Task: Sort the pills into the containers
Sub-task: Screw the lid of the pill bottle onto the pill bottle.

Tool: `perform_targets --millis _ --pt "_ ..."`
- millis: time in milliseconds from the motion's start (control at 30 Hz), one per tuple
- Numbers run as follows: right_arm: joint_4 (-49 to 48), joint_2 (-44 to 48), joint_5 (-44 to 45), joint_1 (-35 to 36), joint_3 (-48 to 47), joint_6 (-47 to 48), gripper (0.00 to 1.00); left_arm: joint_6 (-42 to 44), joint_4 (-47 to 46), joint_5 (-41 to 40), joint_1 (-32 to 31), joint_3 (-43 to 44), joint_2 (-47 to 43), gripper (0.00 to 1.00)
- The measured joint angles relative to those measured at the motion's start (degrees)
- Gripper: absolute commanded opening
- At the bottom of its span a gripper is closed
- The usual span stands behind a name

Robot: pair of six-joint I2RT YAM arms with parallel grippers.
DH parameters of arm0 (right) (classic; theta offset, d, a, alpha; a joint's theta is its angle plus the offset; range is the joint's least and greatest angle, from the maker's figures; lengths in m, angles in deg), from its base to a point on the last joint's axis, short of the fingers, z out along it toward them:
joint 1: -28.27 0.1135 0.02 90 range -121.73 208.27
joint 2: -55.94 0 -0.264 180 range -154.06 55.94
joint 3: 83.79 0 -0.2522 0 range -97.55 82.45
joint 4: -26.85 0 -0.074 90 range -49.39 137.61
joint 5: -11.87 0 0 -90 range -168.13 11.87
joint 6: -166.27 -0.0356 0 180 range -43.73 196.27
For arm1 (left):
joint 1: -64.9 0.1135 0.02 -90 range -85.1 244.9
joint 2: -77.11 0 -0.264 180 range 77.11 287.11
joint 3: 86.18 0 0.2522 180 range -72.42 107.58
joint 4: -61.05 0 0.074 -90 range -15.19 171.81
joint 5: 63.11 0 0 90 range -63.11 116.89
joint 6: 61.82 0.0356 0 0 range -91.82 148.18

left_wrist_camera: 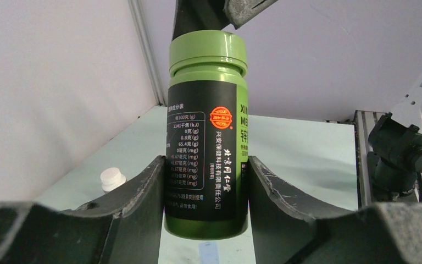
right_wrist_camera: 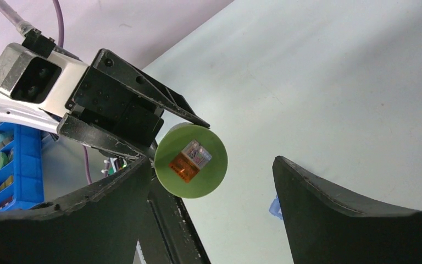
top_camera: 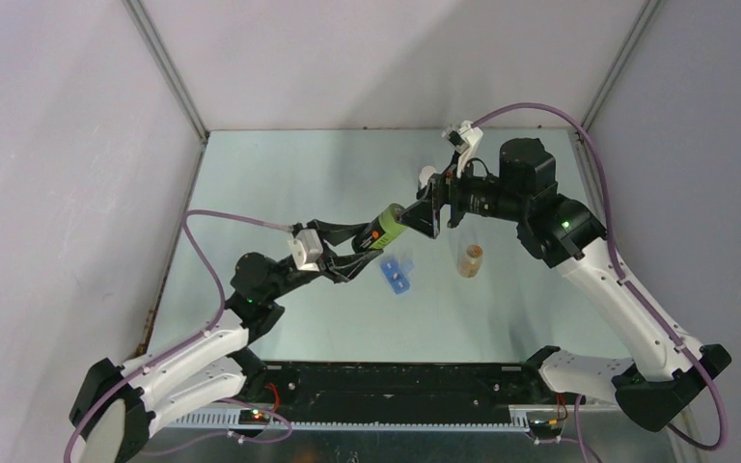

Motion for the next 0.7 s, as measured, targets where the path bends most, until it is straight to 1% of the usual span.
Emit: perform_targets --millis 267,467,600,700 --pt "-1.18 -1.07 -2.8 -0.02 0.0 -0.35 0.88 -0.04 -0.42 1.2 0.0 0.44 0.33 0.0" --pt "-0.98 -2.25 -4.98 0.11 0.0 -0.44 0.75 -0.2 -0.46 1.97 0.0 0.44 0.39 0.0" --pt "-0.37 -3.39 -6.23 0.26 0.0 -0.55 0.7 -0.59 -0.42 2.34 0.0 0.44 0.9 0.0" --pt "0.0 -4.0 -7.23 0.26 -0.02 -1.27 0.61 -1.03 -0.42 2.38 0.0 0.44 1.16 0.0"
